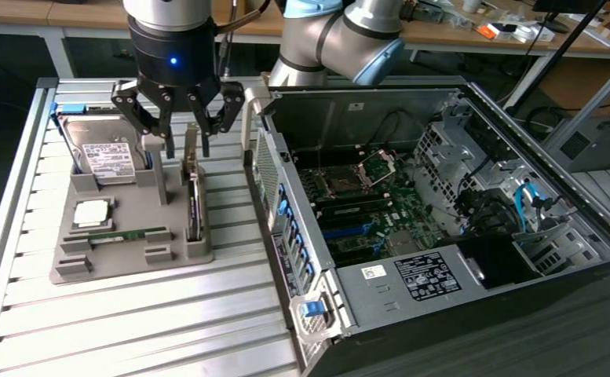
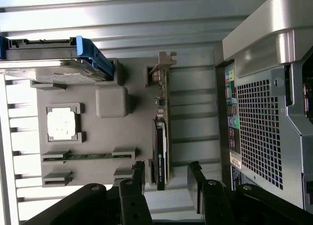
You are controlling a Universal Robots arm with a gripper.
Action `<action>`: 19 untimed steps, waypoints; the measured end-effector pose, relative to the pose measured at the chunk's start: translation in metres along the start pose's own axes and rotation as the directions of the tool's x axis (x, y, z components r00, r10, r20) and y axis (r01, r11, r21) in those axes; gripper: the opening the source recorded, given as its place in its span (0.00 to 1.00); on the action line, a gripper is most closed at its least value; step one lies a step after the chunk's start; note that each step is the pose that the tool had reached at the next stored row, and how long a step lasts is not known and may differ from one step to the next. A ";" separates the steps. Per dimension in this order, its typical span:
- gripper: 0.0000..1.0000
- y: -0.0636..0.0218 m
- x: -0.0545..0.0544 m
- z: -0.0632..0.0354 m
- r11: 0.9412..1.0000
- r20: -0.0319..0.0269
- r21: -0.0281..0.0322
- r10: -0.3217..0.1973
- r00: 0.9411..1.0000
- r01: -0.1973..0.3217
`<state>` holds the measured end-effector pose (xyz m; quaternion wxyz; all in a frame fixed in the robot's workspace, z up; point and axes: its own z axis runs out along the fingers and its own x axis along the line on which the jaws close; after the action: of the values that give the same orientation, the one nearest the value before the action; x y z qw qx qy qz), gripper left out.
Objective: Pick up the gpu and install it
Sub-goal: 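Pick up the gpu and move the gpu toward the slot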
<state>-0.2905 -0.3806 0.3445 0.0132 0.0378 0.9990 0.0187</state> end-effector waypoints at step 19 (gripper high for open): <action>0.48 -0.0007 0.000 0.0089 1.000 0.001 0.007 0.000 1.000 0.000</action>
<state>-0.2907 -0.3809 0.3356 0.0133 0.0378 0.9991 0.0154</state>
